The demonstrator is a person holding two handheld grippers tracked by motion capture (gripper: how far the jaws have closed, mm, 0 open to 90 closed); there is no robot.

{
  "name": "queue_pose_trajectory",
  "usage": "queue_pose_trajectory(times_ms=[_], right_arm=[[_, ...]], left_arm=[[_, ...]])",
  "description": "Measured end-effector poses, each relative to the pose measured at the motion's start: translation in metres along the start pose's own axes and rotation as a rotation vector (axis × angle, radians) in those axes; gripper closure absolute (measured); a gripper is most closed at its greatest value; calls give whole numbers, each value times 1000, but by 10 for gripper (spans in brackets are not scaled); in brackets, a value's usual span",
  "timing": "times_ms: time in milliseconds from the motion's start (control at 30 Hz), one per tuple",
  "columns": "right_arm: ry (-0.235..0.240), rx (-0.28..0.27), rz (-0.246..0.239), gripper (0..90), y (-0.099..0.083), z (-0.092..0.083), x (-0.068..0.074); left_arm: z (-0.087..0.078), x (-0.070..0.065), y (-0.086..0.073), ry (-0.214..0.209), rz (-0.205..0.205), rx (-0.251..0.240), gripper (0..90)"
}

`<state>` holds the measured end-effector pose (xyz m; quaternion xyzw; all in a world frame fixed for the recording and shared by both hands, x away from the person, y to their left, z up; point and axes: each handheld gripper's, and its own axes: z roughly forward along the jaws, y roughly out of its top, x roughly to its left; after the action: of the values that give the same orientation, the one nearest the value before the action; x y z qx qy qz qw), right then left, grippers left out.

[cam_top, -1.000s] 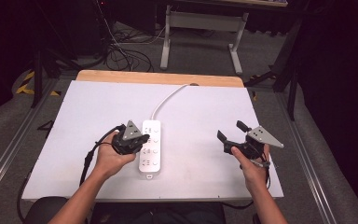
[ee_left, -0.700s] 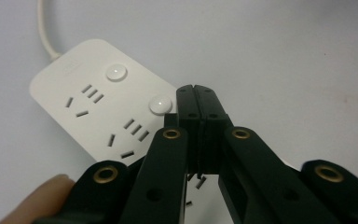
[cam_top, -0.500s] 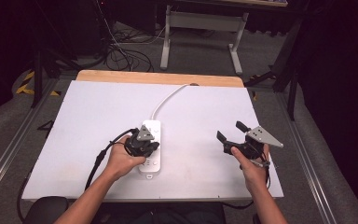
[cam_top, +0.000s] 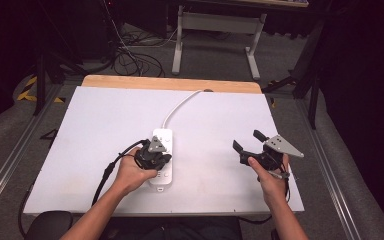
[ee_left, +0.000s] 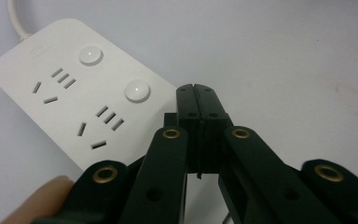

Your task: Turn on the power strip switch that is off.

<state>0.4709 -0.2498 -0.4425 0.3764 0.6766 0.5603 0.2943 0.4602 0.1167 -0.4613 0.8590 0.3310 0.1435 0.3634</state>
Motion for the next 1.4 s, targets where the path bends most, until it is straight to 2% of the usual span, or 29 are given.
queue_pose_trajectory(times_ms=[300, 400, 700, 767, 1400], right_arm=[[-9, -1, 4, 108, 0, -1, -1], [-9, 0, 4, 109, 0, -2, -1], [-14, -2, 9, 109, 0, -2, -1], [-14, -1, 10, 109, 0, -2, -1], [-11, 2, 12, 109, 0, -1, -1]], left_arm=[[1, 2, -3, -15, -31, -9, 900], [2, 4, -4, -32, -50, -14, 900], [2, 6, -5, -42, -48, -8, 900], [2, 7, -6, -57, -60, -13, 900], [2, 7, -5, -54, -52, -10, 900]])
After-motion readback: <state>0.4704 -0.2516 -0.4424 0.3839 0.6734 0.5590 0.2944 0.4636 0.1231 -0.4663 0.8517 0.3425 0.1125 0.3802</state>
